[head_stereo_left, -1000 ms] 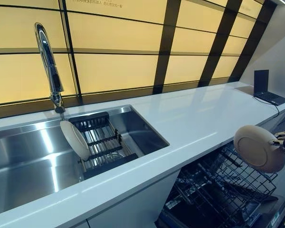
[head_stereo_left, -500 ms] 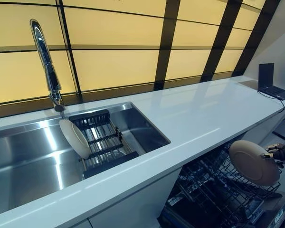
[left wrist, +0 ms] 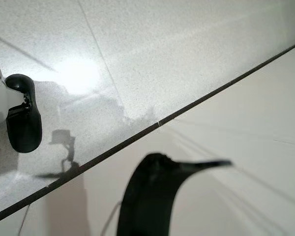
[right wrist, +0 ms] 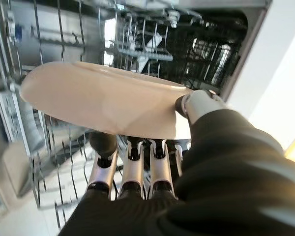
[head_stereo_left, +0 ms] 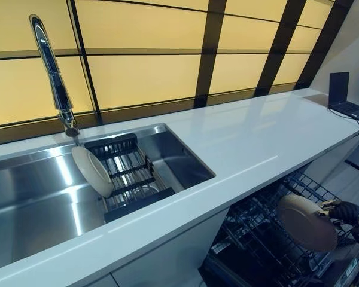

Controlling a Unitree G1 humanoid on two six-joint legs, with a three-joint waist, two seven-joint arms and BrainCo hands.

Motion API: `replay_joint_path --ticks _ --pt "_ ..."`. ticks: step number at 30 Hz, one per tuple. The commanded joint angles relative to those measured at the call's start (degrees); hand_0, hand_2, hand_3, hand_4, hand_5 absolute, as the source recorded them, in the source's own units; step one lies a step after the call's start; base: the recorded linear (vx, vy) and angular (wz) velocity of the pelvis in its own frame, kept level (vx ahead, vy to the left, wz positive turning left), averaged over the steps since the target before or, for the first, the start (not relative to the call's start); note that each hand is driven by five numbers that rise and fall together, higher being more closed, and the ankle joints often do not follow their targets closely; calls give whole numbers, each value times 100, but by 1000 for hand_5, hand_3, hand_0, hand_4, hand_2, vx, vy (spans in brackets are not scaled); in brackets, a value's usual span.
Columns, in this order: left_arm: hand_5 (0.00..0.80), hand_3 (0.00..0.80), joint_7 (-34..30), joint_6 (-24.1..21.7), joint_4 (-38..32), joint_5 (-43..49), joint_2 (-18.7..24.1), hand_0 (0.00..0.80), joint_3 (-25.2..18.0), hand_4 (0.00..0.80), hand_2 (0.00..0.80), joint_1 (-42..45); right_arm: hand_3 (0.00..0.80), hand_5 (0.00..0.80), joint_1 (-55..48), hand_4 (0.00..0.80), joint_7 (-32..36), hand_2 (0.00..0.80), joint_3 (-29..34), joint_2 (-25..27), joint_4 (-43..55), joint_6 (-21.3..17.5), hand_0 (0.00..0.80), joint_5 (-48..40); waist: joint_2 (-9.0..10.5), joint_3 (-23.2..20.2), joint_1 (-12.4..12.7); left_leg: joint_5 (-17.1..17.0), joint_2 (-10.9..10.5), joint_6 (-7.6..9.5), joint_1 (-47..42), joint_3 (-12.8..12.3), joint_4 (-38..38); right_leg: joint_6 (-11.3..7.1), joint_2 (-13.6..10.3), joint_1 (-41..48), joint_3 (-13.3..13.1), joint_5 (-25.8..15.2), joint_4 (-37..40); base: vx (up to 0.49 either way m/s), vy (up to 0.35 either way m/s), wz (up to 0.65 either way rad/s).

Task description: Take plates into dishwasher

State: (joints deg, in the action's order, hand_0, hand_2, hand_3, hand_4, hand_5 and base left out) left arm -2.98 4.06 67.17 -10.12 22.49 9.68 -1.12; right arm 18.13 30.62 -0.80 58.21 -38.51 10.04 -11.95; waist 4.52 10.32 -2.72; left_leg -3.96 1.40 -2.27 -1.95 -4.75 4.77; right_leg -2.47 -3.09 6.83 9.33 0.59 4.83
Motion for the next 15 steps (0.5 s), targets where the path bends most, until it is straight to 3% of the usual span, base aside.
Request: replay_joint_path --ticks 1,15 --pt "0 0 -44 -128 70 -136 38 0 -31 0 0 -133 800 800 161 800 -184 800 -170 74 300 -134 800 -13 34 1 199 401 -179 226 -64 92 -8 -126 210 -470 -76 -76 -379 -25 -14 8" --pt "0 0 -8 -185 23 -355 32 0 -16 0 0 -257 800 800 300 800 -328 800 -556 -328 148 -201 800 644 -121 225 225 355 -203 198 53 159 -41 -91 171 -557 21 -34 -438 -22 -12 5"
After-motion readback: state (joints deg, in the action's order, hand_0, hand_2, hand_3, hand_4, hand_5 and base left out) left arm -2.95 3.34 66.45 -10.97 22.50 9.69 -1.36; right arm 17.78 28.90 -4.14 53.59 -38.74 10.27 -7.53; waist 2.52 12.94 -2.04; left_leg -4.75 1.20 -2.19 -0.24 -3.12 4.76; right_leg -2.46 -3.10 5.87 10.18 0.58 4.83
